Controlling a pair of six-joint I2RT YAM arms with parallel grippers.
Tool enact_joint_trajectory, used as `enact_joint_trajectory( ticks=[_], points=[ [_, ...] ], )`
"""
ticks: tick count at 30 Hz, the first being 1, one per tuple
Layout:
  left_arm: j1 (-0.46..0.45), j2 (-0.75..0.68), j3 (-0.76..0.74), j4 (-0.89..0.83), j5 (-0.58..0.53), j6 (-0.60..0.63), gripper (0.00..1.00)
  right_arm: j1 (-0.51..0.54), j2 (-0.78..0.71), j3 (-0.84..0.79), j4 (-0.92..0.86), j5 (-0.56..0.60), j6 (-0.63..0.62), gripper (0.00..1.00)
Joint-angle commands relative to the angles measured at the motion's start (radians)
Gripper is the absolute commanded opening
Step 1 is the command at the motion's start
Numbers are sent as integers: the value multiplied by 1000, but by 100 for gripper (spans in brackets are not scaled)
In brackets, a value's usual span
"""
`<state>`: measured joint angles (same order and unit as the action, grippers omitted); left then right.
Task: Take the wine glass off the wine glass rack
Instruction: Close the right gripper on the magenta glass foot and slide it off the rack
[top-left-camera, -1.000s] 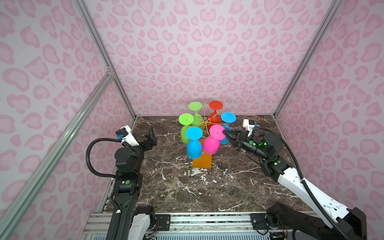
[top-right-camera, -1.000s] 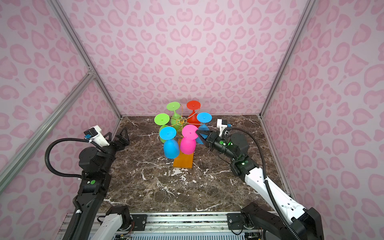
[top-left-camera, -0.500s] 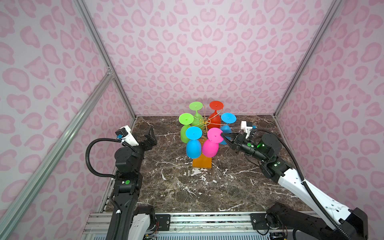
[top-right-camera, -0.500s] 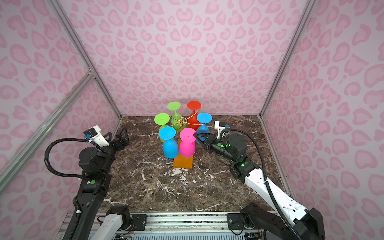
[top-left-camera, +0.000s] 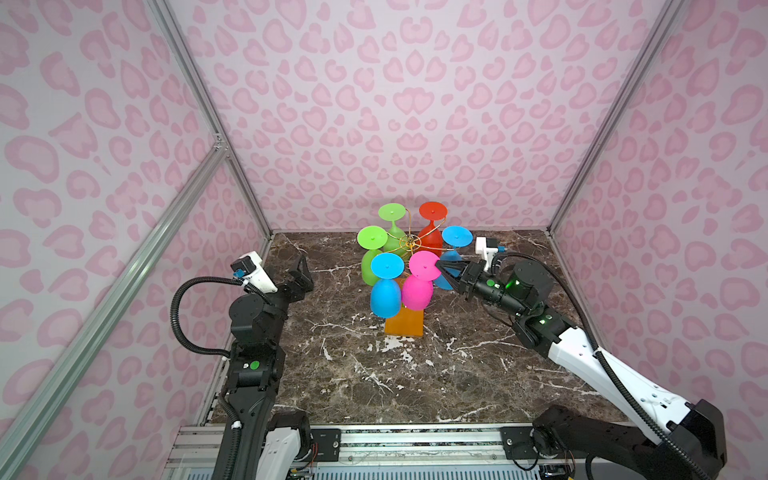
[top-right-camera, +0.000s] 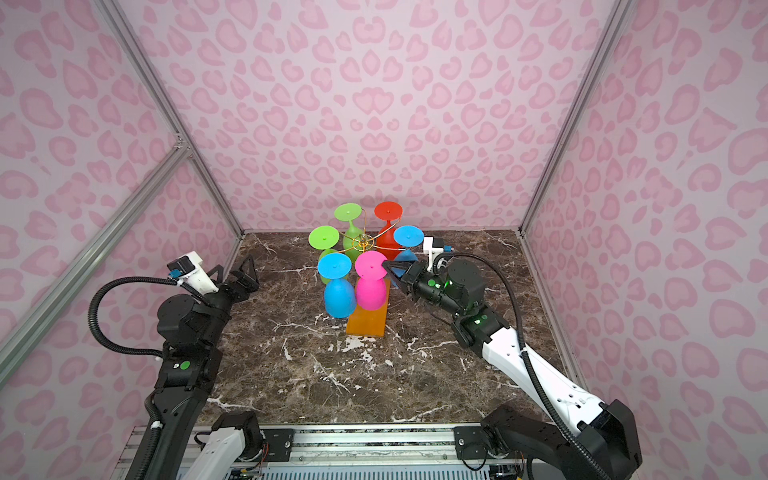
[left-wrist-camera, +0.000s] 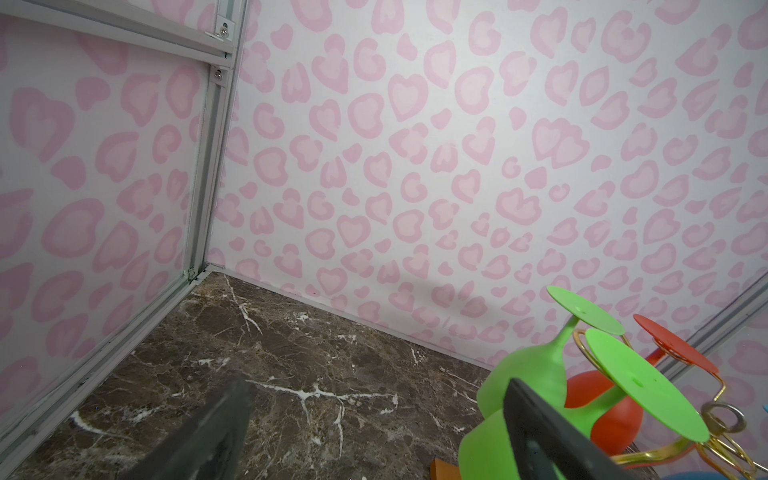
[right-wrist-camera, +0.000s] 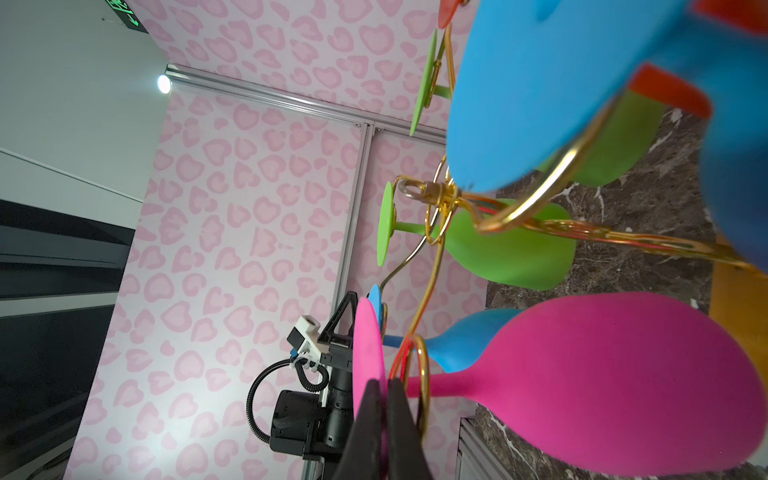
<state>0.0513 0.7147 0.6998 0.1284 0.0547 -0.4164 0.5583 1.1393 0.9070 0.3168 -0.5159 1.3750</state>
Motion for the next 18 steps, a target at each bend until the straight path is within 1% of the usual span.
enact_joint_trajectory(
  ticks=[1, 9, 18],
  points=[
    [1, -4, 13, 13, -4, 4, 97, 2, 18, 11, 68, 16, -11, 0],
    [1, -8, 13, 10, -10, 7, 97, -1, 62, 55, 99, 19, -5, 0],
    [1, -11, 15, 8, -11, 7, 96, -28, 14, 24, 65, 84, -12, 0]
  ],
)
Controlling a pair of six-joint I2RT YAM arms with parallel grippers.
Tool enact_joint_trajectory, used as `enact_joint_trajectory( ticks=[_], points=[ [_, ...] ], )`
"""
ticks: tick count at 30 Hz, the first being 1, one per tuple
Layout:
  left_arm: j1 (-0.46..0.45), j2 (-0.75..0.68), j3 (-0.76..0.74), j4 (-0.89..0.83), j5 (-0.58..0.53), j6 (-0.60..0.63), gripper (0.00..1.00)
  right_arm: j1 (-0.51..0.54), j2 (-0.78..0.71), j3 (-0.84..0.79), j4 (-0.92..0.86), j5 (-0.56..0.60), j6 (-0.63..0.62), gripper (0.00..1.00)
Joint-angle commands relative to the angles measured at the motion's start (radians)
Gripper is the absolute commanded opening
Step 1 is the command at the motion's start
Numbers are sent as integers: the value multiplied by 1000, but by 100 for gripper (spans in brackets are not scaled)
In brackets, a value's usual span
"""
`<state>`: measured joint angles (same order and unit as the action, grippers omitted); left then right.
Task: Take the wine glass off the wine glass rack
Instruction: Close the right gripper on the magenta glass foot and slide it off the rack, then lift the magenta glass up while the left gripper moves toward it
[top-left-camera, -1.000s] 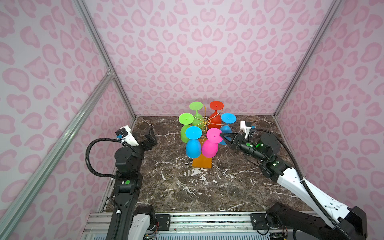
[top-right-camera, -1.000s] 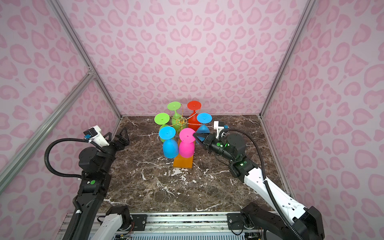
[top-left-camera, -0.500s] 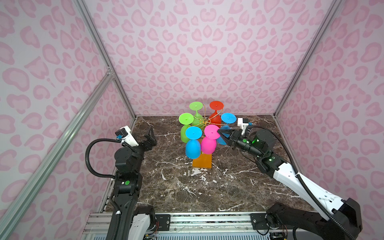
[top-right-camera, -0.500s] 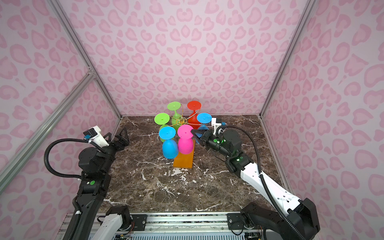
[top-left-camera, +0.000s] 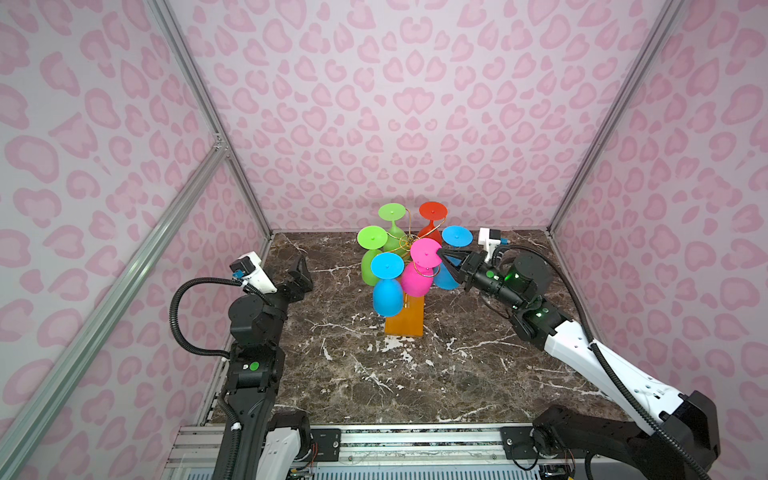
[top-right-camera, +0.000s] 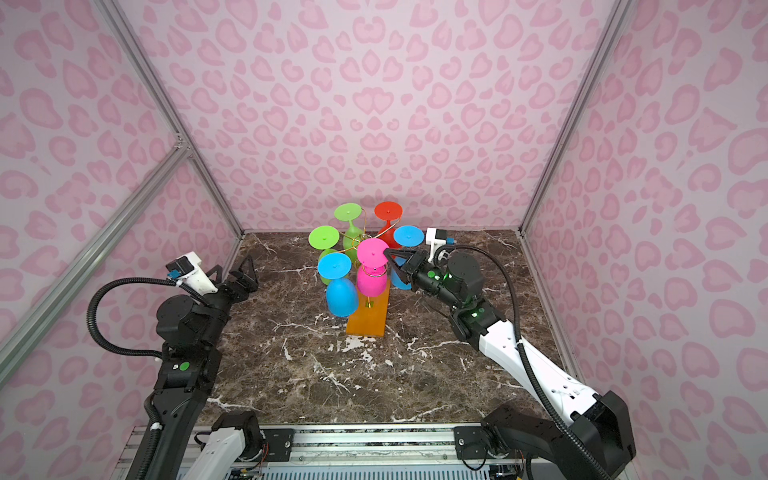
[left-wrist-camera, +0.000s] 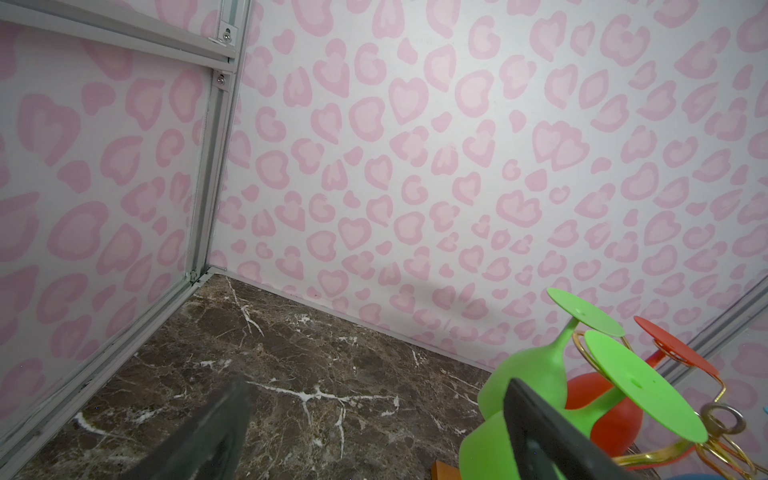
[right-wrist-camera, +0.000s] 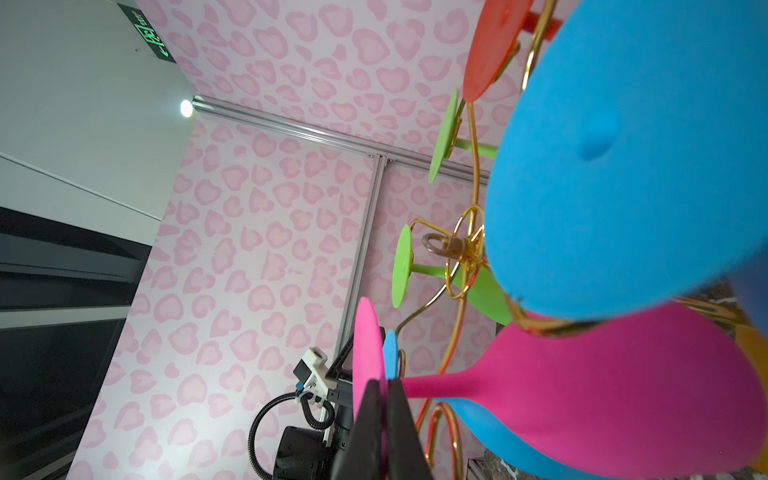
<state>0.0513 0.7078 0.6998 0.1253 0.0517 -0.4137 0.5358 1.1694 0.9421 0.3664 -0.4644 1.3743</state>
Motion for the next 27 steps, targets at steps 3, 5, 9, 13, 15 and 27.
enact_joint_trajectory(
  ticks=[3, 5, 9, 13, 15, 27],
  points=[
    [1, -4, 15, 11, -7, 4, 96, -14, -48, -26, -16, 60, -28, 0],
    [1, -4, 15, 11, -7, 3, 97, -23, -70, -47, -22, 69, -26, 0],
    [1, -2, 14, 12, -8, 3, 97, -41, -118, -78, -52, 62, -28, 0],
    [1, -1, 13, 10, -12, 1, 97, -57, -175, -103, -95, 54, -45, 0],
    [1, -1, 13, 10, -13, 1, 96, -64, -200, -113, -119, 47, -51, 0],
    [1, 26, 95, -29, 11, -37, 96, -218, -405, -96, -400, 107, -196, 0]
  ],
)
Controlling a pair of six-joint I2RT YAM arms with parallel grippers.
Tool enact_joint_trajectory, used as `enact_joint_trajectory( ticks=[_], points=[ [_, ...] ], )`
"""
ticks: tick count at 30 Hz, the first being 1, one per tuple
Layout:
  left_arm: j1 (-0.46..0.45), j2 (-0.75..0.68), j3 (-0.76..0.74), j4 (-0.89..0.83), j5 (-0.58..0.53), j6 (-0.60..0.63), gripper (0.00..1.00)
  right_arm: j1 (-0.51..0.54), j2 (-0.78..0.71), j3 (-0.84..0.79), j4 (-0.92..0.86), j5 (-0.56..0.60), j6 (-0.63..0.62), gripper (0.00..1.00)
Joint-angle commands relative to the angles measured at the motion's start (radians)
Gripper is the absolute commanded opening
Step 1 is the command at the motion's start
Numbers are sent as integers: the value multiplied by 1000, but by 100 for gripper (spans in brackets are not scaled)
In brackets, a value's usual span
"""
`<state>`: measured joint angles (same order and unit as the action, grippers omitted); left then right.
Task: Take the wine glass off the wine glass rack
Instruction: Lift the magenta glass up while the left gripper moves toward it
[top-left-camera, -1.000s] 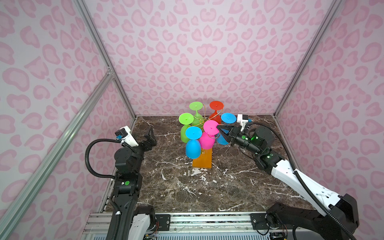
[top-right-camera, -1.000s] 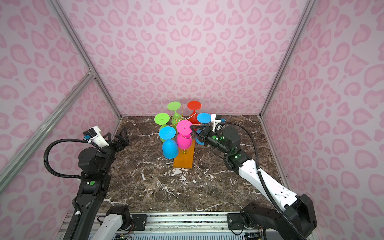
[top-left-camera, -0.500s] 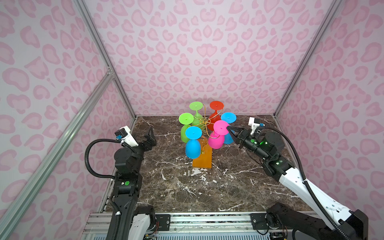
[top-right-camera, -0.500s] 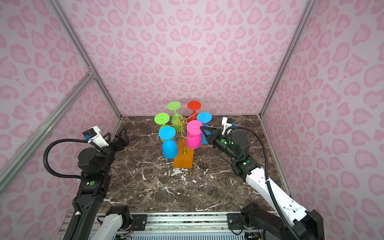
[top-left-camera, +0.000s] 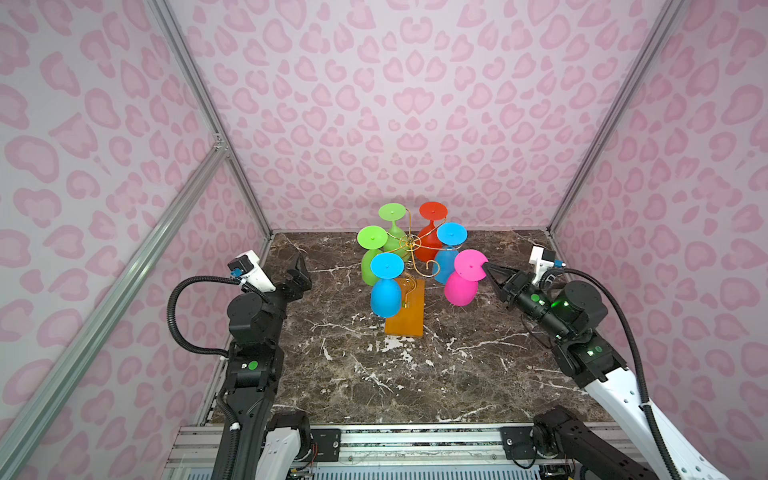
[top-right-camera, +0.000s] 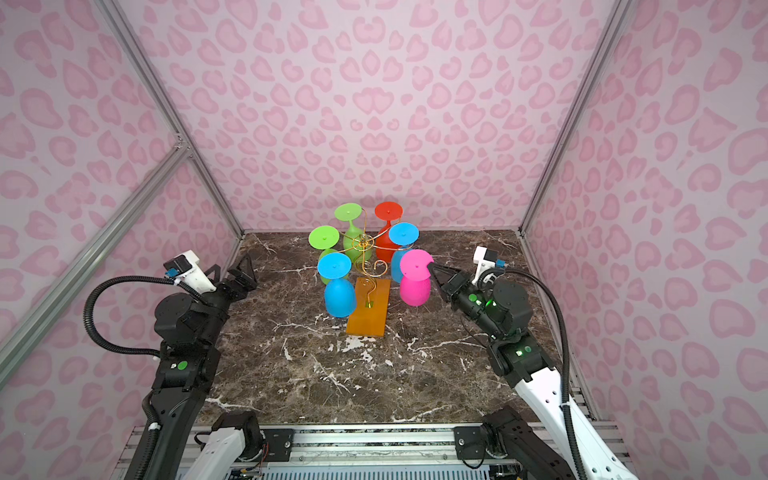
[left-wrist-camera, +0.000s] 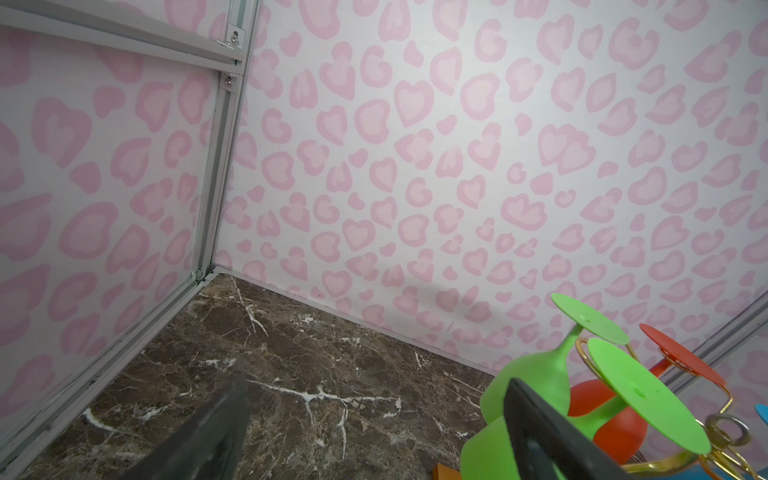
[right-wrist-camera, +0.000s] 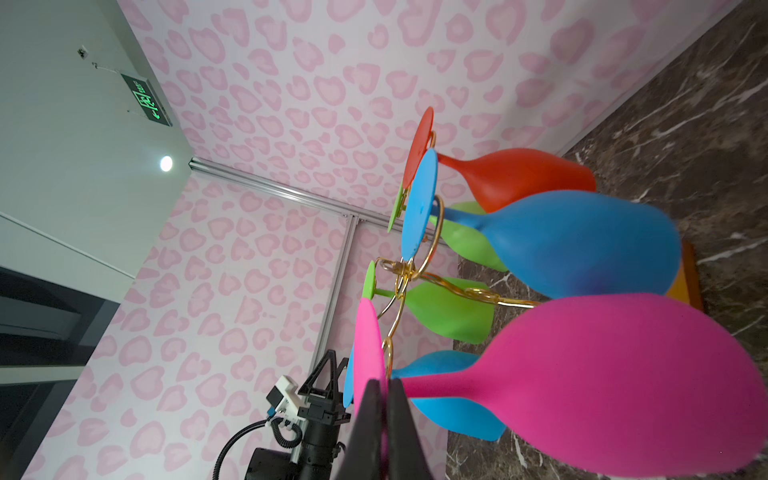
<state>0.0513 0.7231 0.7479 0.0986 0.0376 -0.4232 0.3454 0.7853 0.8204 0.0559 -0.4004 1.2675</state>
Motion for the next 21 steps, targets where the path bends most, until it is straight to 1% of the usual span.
enact_joint_trajectory(
  ticks=[1, 2, 5, 8, 10, 13, 15, 17, 21],
  points=[
    [1, 23, 77, -12, 55, -40, 97, -47, -25, 50, -119, 54, -120, 0],
    [1, 34, 105, -21, 87, -54, 97, -60, -25, 75, -146, 63, -153, 0],
    [1, 73, 199, -30, 249, -93, 100, -84, -10, 179, -232, 99, -275, 0],
    [1, 125, 293, -25, 430, -161, 96, -83, 14, 264, -250, 124, -369, 0],
    [1, 173, 357, -3, 569, -218, 92, -84, 43, 318, -236, 115, -417, 0],
    [-6, 251, 439, 29, 731, -320, 89, -83, 100, 376, -159, 47, -457, 0],
    [-25, 301, 500, 29, 799, -352, 87, -79, 144, 424, -122, 6, -485, 0],
    [-57, 346, 552, 27, 841, -361, 85, -66, 191, 480, -95, -21, -517, 0],
    [-140, 431, 650, 36, 909, -366, 81, 6, 297, 616, -62, -66, -594, 0]
  ],
)
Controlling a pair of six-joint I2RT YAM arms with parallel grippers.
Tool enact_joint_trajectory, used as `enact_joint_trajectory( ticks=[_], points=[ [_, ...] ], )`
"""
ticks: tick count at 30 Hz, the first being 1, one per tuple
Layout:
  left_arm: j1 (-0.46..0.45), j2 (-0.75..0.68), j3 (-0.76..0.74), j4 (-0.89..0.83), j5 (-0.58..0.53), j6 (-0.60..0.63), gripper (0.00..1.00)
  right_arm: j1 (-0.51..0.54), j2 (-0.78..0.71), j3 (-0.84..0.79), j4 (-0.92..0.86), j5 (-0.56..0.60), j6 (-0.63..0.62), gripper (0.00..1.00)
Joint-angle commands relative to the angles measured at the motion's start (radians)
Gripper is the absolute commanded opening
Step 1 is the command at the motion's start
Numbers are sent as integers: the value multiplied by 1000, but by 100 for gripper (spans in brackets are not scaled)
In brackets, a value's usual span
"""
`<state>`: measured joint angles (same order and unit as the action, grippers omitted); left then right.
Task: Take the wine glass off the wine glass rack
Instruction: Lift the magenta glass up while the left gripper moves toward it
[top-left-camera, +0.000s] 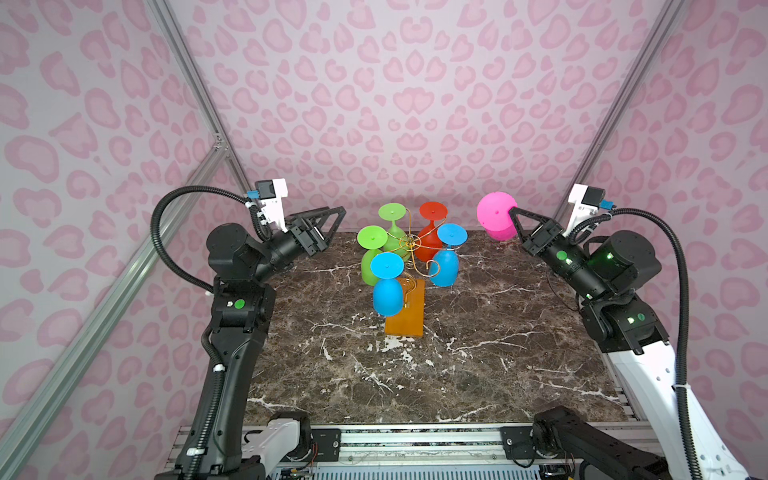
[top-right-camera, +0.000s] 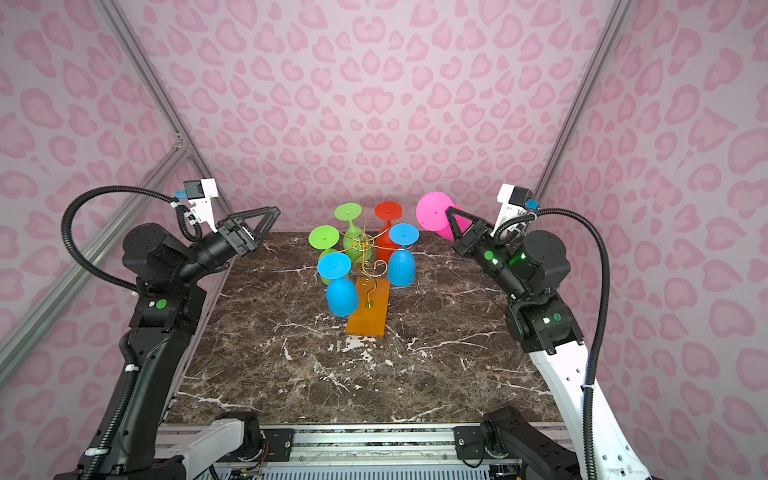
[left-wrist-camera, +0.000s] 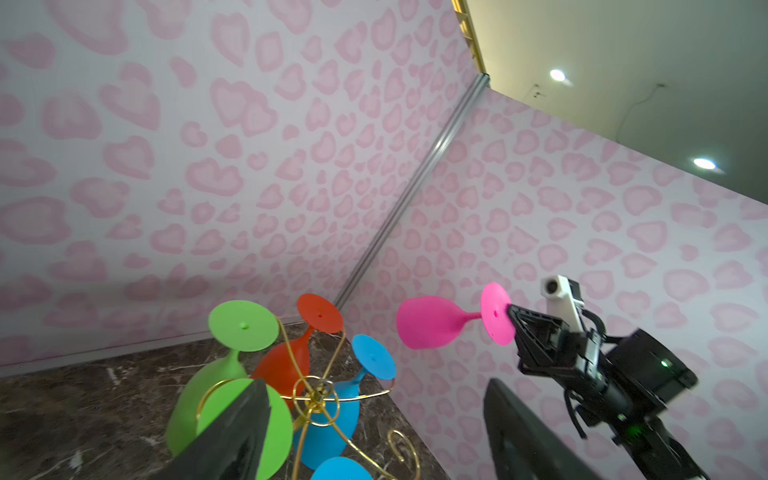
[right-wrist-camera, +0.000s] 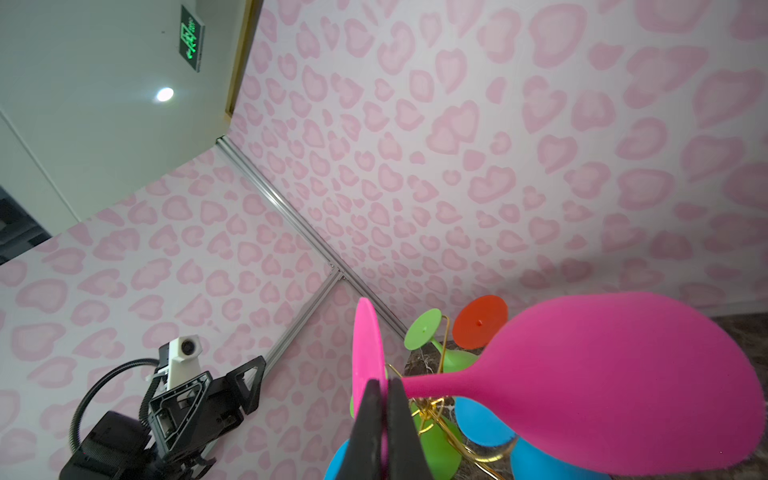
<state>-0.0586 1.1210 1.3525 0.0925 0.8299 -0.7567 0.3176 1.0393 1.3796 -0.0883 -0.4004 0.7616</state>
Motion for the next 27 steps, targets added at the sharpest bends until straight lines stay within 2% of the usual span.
enact_joint_trajectory(
  ticks=[1, 5, 9, 16, 22, 27],
  points=[
    [-50, 56, 68, 44, 138, -38, 80, 58, 75, 95, 75, -82, -115, 0],
    [-120, 127, 134, 47, 204, -63, 75, 141, 178, 234, 51, -145, -188, 0],
    [-173, 166, 174, 50, 223, -73, 72, 184, 245, 286, 72, -198, -189, 0],
    [-218, 226, 238, 67, 228, -96, 70, 225, 306, 289, 122, -204, -158, 0],
    [-249, 279, 277, 70, 240, -114, 68, 263, 348, 290, 148, -160, -142, 0],
    [-256, 314, 291, 78, 239, -133, 61, 270, 385, 292, 173, -136, -103, 0]
  ],
)
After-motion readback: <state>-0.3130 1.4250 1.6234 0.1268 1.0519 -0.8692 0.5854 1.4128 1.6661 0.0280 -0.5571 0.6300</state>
